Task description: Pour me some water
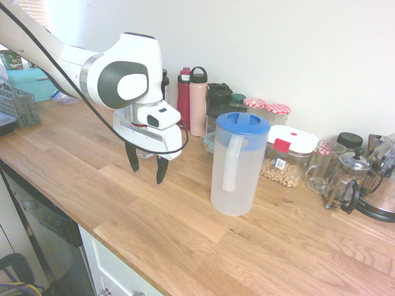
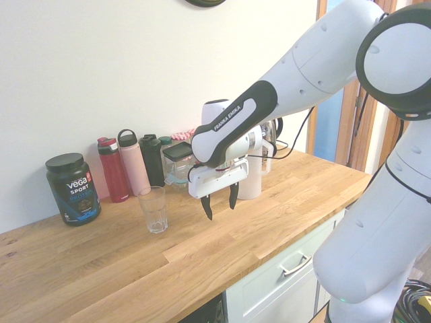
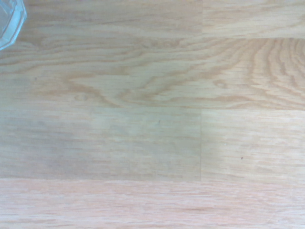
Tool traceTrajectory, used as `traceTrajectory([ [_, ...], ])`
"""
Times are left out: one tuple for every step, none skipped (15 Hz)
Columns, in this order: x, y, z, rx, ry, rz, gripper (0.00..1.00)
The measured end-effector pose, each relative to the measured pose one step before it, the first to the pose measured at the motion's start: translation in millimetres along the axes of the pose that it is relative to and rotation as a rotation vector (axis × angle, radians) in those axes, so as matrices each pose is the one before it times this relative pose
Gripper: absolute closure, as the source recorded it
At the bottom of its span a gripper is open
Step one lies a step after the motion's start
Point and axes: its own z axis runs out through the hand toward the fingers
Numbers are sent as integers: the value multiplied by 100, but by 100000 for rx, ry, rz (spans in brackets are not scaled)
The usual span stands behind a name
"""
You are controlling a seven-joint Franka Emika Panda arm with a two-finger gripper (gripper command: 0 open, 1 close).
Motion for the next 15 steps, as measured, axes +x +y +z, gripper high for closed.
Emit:
traceTrajectory([
  [3, 10, 50, -138, -135, 21, 0],
  [62, 28, 100, -221, -134, 83, 0],
  [200, 29, -332, 104, 523, 123, 0],
  [294, -21, -988, 312, 906, -206, 0],
  [266, 121, -1678, 600, 1033, -1043, 0],
  [166, 350, -2273, 520, 1218, -2609, 0],
  [78, 683, -2772, 291, 1401, -3537, 0],
  [43, 1086, -3303, 815, 1447, -3546, 0],
  [67, 1185, -3163, 595, 1261, -3181, 0],
  [306, 1278, -3020, 688, 1279, -2591, 0],
  [714, 1366, -2169, 931, 512, -2006, 0],
  [1233, 1578, -1589, 297, 1088, -1642, 0],
  [1416, 1702, -831, -1225, 1987, -1690, 0],
  [1395, 1954, -185, -1546, 1447, -1984, 0],
  [1067, 1825, 255, -1565, 429, -2108, 0],
])
